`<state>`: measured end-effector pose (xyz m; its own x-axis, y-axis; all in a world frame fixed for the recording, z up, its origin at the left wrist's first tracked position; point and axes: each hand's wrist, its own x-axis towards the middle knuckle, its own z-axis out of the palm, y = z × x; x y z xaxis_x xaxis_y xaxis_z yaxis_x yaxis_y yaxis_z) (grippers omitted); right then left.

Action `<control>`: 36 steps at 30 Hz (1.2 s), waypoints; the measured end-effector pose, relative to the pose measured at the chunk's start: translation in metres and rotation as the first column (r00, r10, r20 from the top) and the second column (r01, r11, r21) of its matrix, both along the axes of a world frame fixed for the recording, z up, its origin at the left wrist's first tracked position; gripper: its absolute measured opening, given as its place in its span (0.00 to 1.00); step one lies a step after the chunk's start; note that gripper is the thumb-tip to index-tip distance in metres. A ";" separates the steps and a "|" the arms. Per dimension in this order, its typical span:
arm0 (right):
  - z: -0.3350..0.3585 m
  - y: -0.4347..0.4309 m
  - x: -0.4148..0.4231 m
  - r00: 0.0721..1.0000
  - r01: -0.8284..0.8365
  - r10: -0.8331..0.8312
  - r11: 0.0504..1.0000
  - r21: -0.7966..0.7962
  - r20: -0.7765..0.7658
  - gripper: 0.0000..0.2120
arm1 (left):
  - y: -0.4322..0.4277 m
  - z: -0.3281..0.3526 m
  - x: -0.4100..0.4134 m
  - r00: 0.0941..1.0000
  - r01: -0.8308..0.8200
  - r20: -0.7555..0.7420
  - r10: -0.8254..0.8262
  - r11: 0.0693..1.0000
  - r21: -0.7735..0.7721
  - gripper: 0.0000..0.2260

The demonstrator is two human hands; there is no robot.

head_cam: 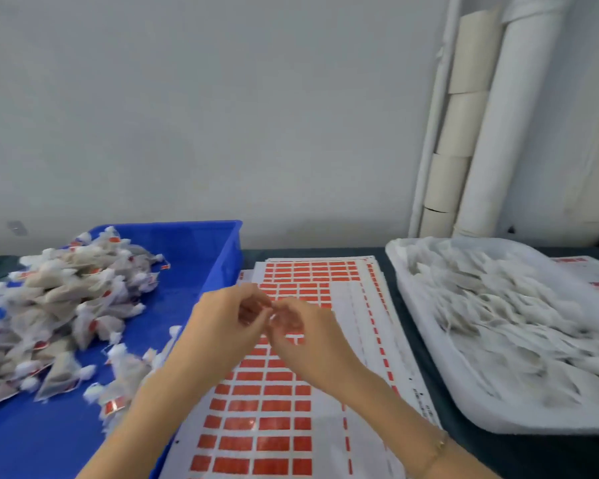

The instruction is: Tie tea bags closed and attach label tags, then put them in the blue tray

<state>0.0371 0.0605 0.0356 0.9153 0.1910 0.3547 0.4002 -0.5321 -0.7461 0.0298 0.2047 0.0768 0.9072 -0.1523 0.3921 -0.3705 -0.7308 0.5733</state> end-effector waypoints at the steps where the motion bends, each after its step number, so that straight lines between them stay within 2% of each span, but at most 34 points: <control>1: 0.004 -0.022 -0.006 0.999 0.040 -0.040 0.999 -0.008 -0.001 0.14 | -0.019 0.000 0.001 0.998 0.060 -0.007 -0.060 0.998 -0.009 0.05; 5: 0.025 -0.109 -0.032 0.986 0.169 -0.169 0.979 -0.115 0.012 0.08 | -0.095 -0.006 0.010 0.968 0.250 -0.030 -0.251 0.968 -0.037 0.06; 10: 0.033 -0.191 -0.043 0.922 0.379 -0.386 0.888 -0.259 0.024 0.06 | -0.178 -0.025 0.028 0.935 0.353 -0.017 -0.354 0.935 -0.039 0.08; 14: 0.021 -0.230 -0.022 0.843 0.500 -0.537 0.772 -0.394 0.017 0.09 | -0.215 -0.032 0.055 0.937 0.347 0.011 -0.349 0.935 0.078 0.14; 18: 0.011 -0.236 0.005 0.821 0.473 -0.571 0.696 -0.540 -0.015 0.11 | -0.237 -0.032 0.082 0.944 0.325 -0.022 -0.328 0.921 0.213 0.13; 23: 0.002 -0.220 0.025 0.800 0.511 -0.588 0.565 -0.648 0.119 0.09 | -0.255 -0.032 0.093 0.936 0.338 -0.051 -0.350 0.845 0.415 0.10; 26: 0.001 -0.220 0.027 0.786 0.554 -0.593 0.547 -0.627 0.177 0.08 | -0.255 -0.031 0.094 0.943 0.304 -0.007 -0.334 0.849 0.433 0.07; 30: 0.004 -0.225 0.025 0.769 0.609 -0.603 0.593 -0.526 0.212 0.09 | -0.251 -0.033 0.094 0.931 0.283 0.118 -0.346 0.886 0.366 0.08; 34: 0.019 -0.229 0.025 0.757 0.654 -0.606 0.707 -0.271 0.246 0.05 | -0.247 -0.022 0.091 0.903 0.265 0.279 -0.327 0.934 0.239 0.09; 36: 0.030 -0.228 0.023 0.770 0.623 -0.583 0.774 -0.109 0.258 0.04 | -0.240 -0.013 0.088 0.897 0.255 0.327 -0.299 0.952 0.171 0.09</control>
